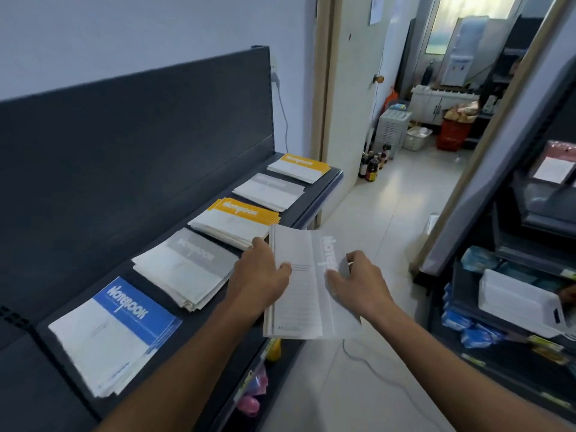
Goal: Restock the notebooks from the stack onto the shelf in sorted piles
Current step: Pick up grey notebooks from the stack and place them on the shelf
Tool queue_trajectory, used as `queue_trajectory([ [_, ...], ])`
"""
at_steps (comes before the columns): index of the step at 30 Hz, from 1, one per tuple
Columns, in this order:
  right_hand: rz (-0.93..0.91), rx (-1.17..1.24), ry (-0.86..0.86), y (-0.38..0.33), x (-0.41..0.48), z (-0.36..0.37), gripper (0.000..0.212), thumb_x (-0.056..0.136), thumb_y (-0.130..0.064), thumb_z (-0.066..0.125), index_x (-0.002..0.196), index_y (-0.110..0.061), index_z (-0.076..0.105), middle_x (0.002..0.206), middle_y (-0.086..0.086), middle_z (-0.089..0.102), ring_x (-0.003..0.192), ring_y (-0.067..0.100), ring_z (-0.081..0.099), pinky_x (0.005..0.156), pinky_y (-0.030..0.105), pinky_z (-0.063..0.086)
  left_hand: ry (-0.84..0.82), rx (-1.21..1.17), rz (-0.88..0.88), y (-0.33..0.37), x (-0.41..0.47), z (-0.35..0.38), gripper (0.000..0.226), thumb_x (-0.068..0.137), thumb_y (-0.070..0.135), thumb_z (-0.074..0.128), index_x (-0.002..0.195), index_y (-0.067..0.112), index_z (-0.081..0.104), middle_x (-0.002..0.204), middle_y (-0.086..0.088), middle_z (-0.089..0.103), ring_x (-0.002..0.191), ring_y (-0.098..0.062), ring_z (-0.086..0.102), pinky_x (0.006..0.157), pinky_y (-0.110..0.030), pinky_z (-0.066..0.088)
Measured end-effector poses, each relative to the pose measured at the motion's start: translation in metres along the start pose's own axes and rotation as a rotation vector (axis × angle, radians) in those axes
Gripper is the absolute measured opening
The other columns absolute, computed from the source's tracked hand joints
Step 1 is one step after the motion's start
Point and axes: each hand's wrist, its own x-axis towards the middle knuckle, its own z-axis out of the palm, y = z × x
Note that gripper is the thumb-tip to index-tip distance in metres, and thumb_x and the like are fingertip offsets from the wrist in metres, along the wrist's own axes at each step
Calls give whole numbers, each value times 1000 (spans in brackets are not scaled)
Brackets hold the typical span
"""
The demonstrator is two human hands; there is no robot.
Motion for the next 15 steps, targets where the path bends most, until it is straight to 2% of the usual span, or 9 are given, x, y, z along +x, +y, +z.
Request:
queue_trajectory([
  [3,5,15,-5,6,32,-18,34,90,-33,62,118,-18,49,103,0,62,82,15,62,56,27,47,11,4,15,25,24,13,48,91,43,64,119,12,43,114,-10,62,102,-31,62,72,-36,43],
  [9,20,8,-15,13,104,-42,36,91,-34,61,120,-16,49,105,1,62,85,16,62,61,30,50,3,5,21,63,90,36,45,92,43,64,116,11,43,107,-7,61,94,-28,61,68,-35,43],
  [15,26,-12,-16,6,193,-55,32,89,-35,60,114,-18,49,106,2,62,89,22,64,77,42,59,13,-9,27,93,174,57,41,93,41,64,113,11,44,106,-7,63,92,-26,61,67,-33,44],
])
